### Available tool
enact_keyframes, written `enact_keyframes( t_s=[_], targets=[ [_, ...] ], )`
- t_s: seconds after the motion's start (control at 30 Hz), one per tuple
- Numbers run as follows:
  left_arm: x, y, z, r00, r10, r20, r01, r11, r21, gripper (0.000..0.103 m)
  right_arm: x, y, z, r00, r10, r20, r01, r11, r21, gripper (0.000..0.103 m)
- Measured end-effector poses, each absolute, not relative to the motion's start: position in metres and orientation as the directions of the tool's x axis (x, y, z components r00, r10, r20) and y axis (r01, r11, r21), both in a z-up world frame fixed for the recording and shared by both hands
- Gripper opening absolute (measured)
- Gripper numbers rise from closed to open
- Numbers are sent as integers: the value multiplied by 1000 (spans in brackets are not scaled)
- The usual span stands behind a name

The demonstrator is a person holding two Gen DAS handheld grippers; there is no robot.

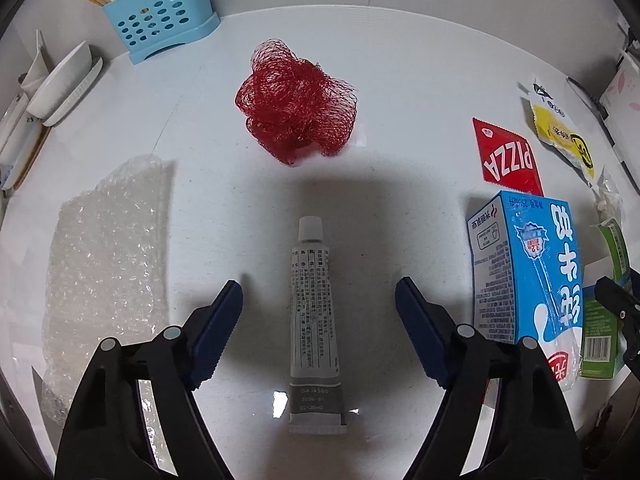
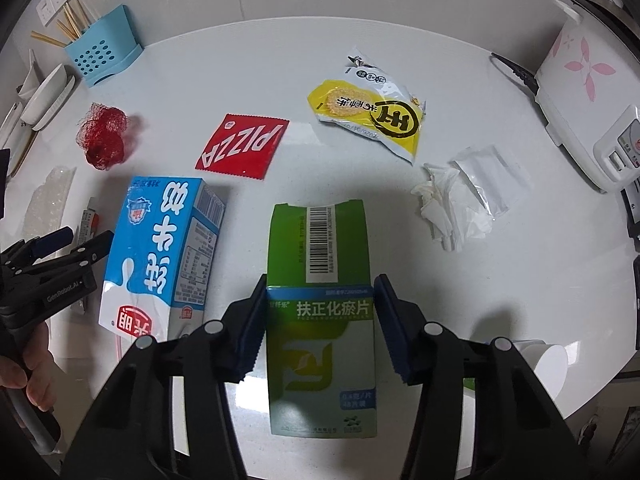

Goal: Collect trash
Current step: 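Grasp the white ointment tube with the left gripper while the right gripper grasps the green medicine box, then carry the tube with the left gripper while the right gripper carries the green box down to the bin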

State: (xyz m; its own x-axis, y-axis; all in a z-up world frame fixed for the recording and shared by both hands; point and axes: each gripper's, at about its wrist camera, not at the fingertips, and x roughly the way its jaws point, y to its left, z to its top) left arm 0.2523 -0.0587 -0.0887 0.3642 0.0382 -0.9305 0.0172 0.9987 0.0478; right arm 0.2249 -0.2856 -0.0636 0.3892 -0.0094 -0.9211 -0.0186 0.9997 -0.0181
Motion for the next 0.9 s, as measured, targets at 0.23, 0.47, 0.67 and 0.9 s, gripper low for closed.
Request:
enact_keyframes(
  t_s=[0.23, 0.47, 0.67, 0.9],
  targets=[
    [247, -70, -85, 357, 15, -934, 40, 999, 31, 46, 223, -288, -62, 400, -15, -916, -10, 1000, -21, 45],
    [238, -78, -82, 348, 14, -937, 51, 998, 34, 20, 219, -291, -62, 406, -9, -914, -9, 1000, -14, 45],
    [231, -81, -78, 360, -7, -933, 65, 998, 18, 20, 216, -292, -60, 416, -6, -909, -8, 1000, -10, 45],
    [217, -87, -64, 397, -12, -918, 81, 996, 22, 20, 210, -295, -54, 436, -8, -900, 1, 1000, -8, 45]
  ],
)
